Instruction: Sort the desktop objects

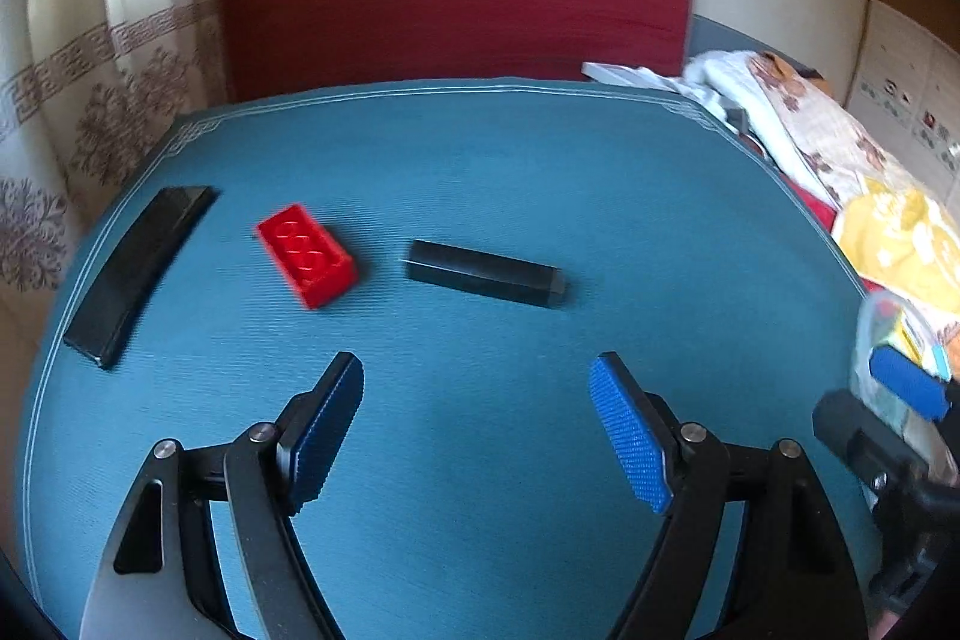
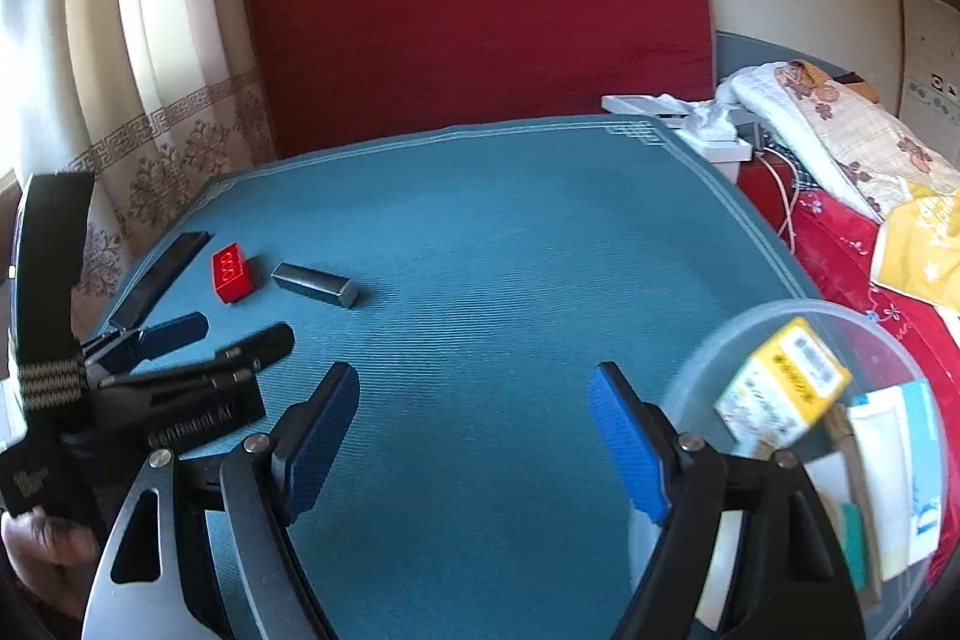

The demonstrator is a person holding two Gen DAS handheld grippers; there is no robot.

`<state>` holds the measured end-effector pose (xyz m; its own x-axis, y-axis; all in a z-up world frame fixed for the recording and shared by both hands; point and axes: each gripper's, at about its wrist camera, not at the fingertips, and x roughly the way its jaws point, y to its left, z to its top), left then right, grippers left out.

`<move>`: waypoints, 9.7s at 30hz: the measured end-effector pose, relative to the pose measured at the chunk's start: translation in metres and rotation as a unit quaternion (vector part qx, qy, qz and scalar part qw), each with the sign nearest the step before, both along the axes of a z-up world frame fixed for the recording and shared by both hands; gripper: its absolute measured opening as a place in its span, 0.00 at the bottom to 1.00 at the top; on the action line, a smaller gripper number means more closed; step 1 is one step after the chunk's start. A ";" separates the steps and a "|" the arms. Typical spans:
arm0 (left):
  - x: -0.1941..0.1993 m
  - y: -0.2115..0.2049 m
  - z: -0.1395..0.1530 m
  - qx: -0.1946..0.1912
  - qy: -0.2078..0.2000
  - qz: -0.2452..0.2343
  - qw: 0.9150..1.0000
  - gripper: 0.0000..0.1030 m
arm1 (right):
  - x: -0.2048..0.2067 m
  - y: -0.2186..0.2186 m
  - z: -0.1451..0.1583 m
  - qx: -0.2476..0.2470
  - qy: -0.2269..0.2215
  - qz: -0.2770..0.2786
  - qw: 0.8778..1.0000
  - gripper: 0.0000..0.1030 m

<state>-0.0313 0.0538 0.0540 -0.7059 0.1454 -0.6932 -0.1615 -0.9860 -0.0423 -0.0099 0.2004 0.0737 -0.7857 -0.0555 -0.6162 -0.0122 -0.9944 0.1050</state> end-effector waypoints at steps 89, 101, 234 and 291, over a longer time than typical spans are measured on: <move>-0.101 -0.085 -0.009 0.097 -0.034 0.055 0.993 0.34 | -0.113 -0.086 -0.045 0.034 -0.078 0.117 0.989 0.20; -0.085 -0.058 0.006 0.094 -0.018 0.015 0.995 0.34 | -0.069 -0.059 -0.028 -0.008 -0.065 0.082 0.994 0.20; 0.094 0.186 0.053 0.064 -0.007 -0.290 0.955 0.34 | 0.115 0.167 0.002 -0.080 0.002 -0.112 0.990 0.24; 0.132 0.201 0.066 0.016 0.093 -0.170 0.981 0.83 | 0.144 0.189 0.033 -0.072 0.013 -0.189 0.979 0.99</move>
<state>0.1010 0.2546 0.1195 -0.7260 0.4144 -0.5488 -0.4888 -0.8723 -0.0121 0.1341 0.3892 0.1064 -0.7821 0.1567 -0.6031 -0.3718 -0.8941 0.2497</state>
